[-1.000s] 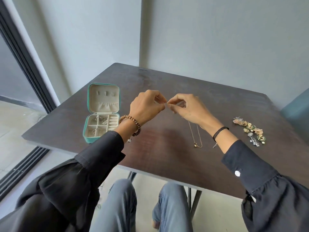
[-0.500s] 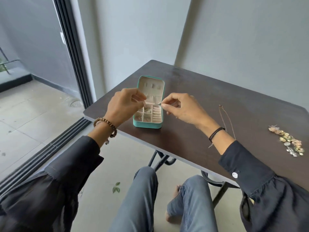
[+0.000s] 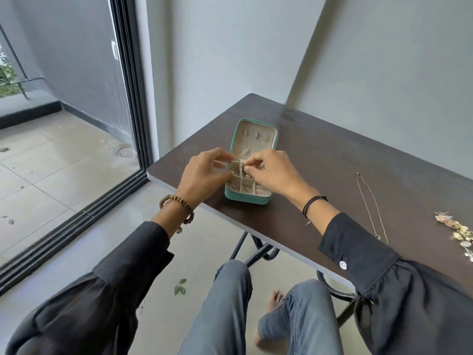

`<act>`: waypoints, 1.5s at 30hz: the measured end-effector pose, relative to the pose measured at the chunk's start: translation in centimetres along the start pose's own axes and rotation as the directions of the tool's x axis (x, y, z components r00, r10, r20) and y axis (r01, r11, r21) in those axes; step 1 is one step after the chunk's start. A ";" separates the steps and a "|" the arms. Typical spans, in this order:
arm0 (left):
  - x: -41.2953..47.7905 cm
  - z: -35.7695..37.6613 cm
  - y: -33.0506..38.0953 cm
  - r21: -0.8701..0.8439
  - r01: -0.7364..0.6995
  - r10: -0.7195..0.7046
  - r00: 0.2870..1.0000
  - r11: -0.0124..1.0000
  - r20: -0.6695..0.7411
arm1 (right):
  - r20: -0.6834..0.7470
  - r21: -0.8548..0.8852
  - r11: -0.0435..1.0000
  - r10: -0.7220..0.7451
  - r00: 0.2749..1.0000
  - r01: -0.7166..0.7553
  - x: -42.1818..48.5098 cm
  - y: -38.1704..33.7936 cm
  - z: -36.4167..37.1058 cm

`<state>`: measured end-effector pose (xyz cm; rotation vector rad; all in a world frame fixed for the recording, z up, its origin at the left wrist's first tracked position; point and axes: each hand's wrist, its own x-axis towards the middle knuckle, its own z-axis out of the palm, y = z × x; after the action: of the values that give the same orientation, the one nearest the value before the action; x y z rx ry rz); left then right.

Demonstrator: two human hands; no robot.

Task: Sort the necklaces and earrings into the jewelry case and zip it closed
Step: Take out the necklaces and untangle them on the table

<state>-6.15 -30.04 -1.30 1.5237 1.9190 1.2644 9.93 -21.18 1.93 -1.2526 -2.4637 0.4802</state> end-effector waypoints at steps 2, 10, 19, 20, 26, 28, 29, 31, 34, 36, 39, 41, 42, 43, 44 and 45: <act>-0.1 0.1 -0.3 -0.073 0.016 -0.015 1.000 0.997 0.007 | -0.001 0.011 0.999 0.044 0.999 -0.044 0.5 -0.5 0.4; 0.4 -0.4 -1.1 -0.142 0.033 -0.035 0.999 0.989 -0.012 | -0.091 -0.016 0.978 0.206 0.974 -0.208 1.5 -2.4 2.0; 0.9 -0.6 -0.9 -0.055 0.009 -0.010 1.000 0.998 -0.013 | -0.099 0.215 0.969 0.147 0.984 -0.123 1.2 -1.7 1.3; 1.0 -0.6 -0.8 -0.035 -0.001 0.000 1.000 0.999 -0.019 | -0.089 0.253 0.961 0.139 0.986 -0.112 1.0 -1.5 0.9; 2.0 -1.0 1.9 -0.120 -0.119 0.117 0.993 0.986 -0.025 | -0.023 0.471 0.881 0.058 0.998 -0.040 -0.4 -1.0 -2.8; 2.5 -1.1 3.3 -0.262 -0.132 0.167 0.979 0.956 0.117 | -0.016 0.555 0.831 0.029 0.999 -0.015 -0.8 -1.2 -4.6; 2.6 -1.1 4.1 -0.339 -0.122 0.192 0.964 0.933 0.183 | -0.015 0.582 0.813 0.015 1.000 -0.003 -1.0 -1.3 -5.7; 2.6 -1.3 5.5 -0.431 -0.106 0.228 0.943 0.896 0.243 | -0.020 0.619 0.785 -0.001 1.000 0.013 -1.6 -1.6 -7.8; 2.5 -1.7 7.2 -0.481 -0.083 0.243 0.929 0.873 0.280 | -0.056 0.669 0.743 0.018 0.998 0.024 -2.5 -1.6 -10.6; 2.3 -1.8 7.9 -0.498 -0.044 0.241 0.910 0.866 0.339 | -0.068 0.711 0.702 0.029 0.997 0.028 -3.1 -1.3 -12.0; 1.7 -1.6 9.1 -0.509 -0.016 0.255 0.879 0.861 0.404 | -0.082 0.773 0.634 0.036 0.996 0.040 -4.1 -0.8 -13.7; 1.4 -1.3 9.9 -0.519 -0.003 0.255 0.873 0.855 0.416 | -0.094 0.801 0.597 0.057 0.994 0.041 -4.8 -0.4 -14.5; 1.4 -1.3 10.2 -0.521 0.004 0.250 0.874 0.853 0.416 | -0.099 0.810 0.585 0.068 0.993 0.041 -5.1 -0.2 -14.8; 1.3 -1.2 10.5 -0.522 0.006 0.247 0.876 0.853 0.414 | -0.101 0.816 0.576 0.076 0.992 0.039 -5.5 0.0 -15.1; 1.2 -1.1 10.9 -0.523 0.004 0.247 0.878 0.852 0.410 | -0.105 0.821 0.570 0.083 0.991 0.039 -5.8 0.2 -15.3; 1.2 -1.0 11.1 -0.527 0.001 0.250 0.880 0.850 0.404 | -0.108 0.824 0.566 0.089 0.990 0.040 -6.1 0.4 -15.5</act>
<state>-1.01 -29.30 8.65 1.4978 1.0766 1.2008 20.38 -23.71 14.66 -0.8411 -1.6809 1.3202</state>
